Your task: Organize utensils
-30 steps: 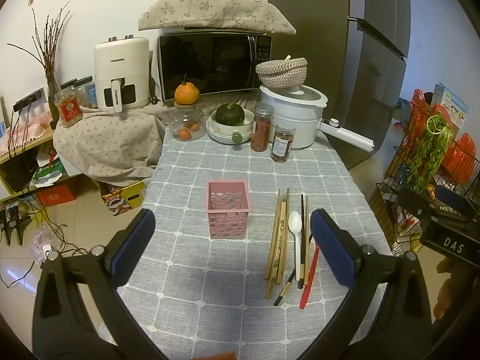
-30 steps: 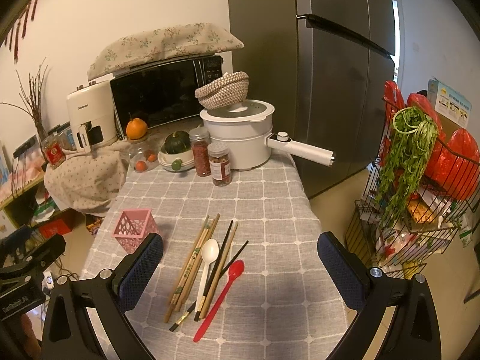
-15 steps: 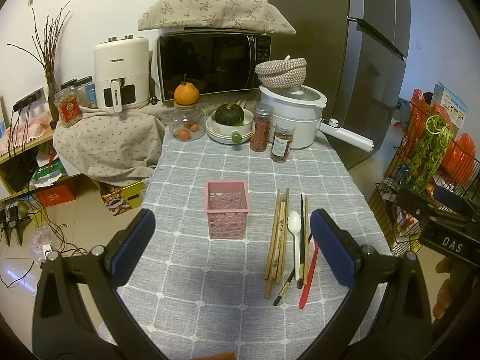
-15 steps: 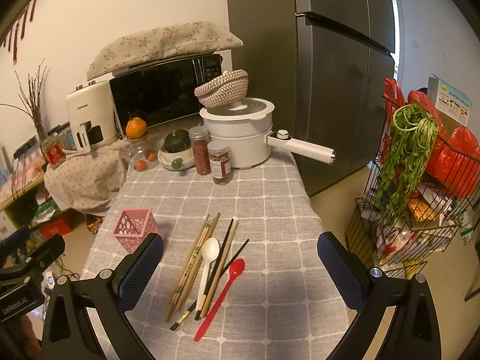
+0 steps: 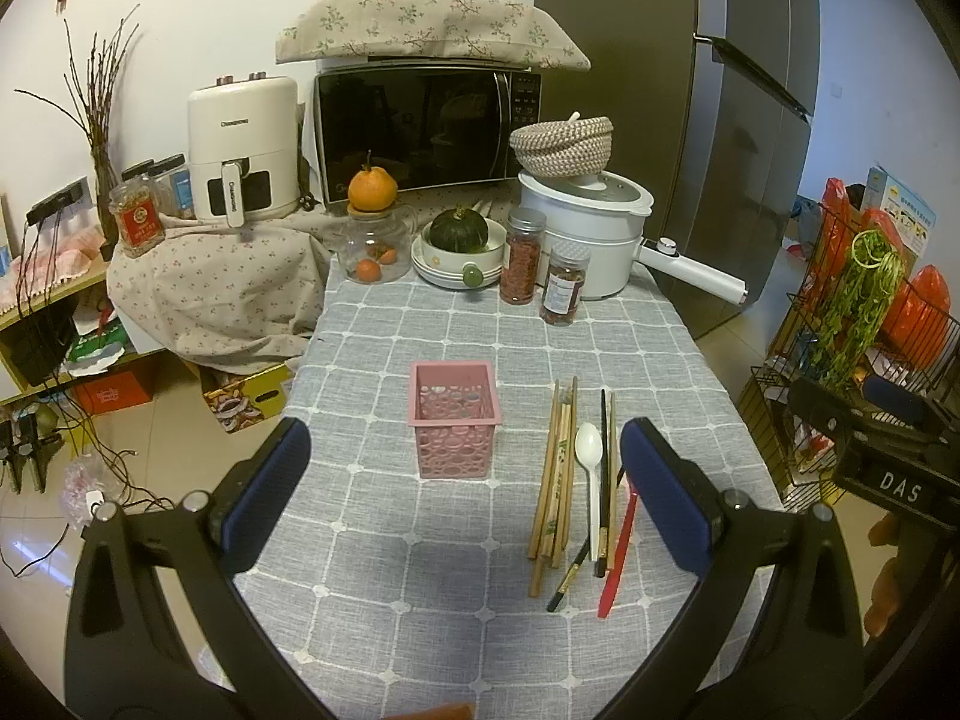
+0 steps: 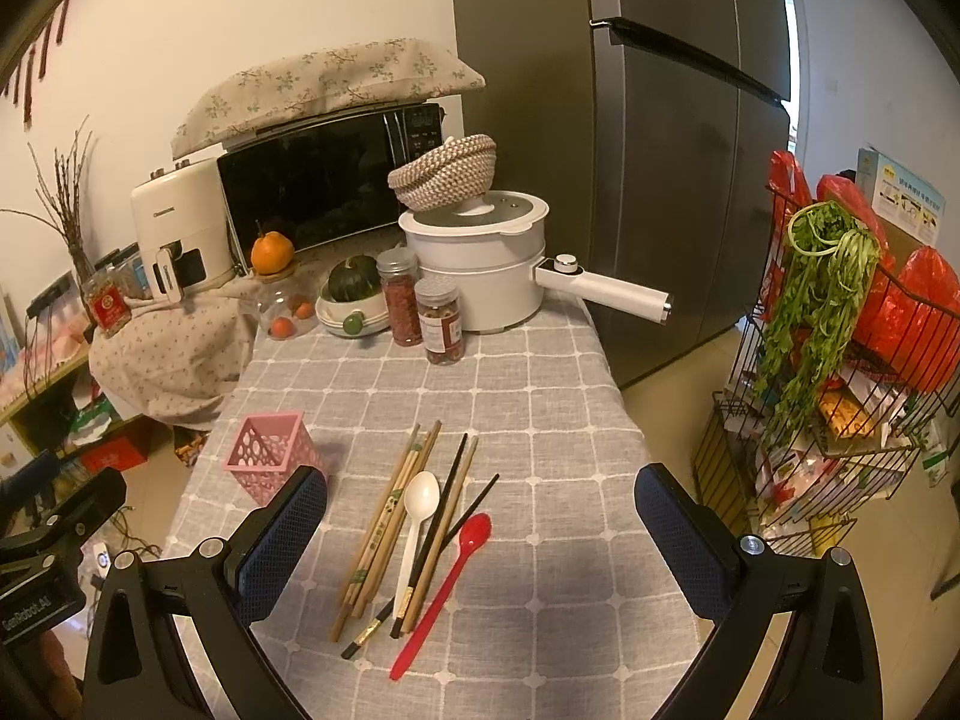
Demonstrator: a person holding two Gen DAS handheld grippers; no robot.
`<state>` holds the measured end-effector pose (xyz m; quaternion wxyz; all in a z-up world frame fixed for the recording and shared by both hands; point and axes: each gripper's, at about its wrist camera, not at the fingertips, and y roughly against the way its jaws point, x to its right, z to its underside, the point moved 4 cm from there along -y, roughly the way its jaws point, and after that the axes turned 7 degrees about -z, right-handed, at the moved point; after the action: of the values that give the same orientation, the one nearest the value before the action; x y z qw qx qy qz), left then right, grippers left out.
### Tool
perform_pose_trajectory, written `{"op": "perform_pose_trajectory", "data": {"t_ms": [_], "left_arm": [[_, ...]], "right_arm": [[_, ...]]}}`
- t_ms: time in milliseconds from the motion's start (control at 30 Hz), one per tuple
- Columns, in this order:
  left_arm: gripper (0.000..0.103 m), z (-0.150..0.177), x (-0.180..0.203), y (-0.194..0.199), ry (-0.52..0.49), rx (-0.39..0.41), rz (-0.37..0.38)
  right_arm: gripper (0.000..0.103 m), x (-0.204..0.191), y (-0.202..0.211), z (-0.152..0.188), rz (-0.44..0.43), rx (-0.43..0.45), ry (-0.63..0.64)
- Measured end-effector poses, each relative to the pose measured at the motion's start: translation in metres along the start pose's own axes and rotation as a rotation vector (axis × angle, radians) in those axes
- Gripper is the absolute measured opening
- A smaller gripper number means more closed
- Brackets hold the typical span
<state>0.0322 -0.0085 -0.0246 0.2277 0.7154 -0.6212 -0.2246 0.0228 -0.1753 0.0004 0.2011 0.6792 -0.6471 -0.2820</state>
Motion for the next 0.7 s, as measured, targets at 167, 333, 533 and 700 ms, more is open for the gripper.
{"op": "perform_pose_trajectory", "data": {"t_ms": [167,333,533,700], "left_arm": [[0.103,0.0,0.0,0.0,0.0,0.0,0.0],[0.103,-0.001,0.003,0.0,-0.005,-0.001,-0.001],[0.103,-0.002,0.006,-0.005,-0.021,-0.015,-0.001],[0.103,-0.001,0.012,-0.02,-0.048,-0.027,0.042]], "right_arm": [[0.103,0.002,-0.003,-0.001,-0.005,-0.01,-0.009],[0.103,0.003,-0.003,-0.002,-0.005,-0.011,-0.008],[0.103,0.005,-0.014,-0.003,-0.006,-0.052,0.001],[0.103,0.012,-0.036,0.003,-0.026,-0.148,-0.008]]}}
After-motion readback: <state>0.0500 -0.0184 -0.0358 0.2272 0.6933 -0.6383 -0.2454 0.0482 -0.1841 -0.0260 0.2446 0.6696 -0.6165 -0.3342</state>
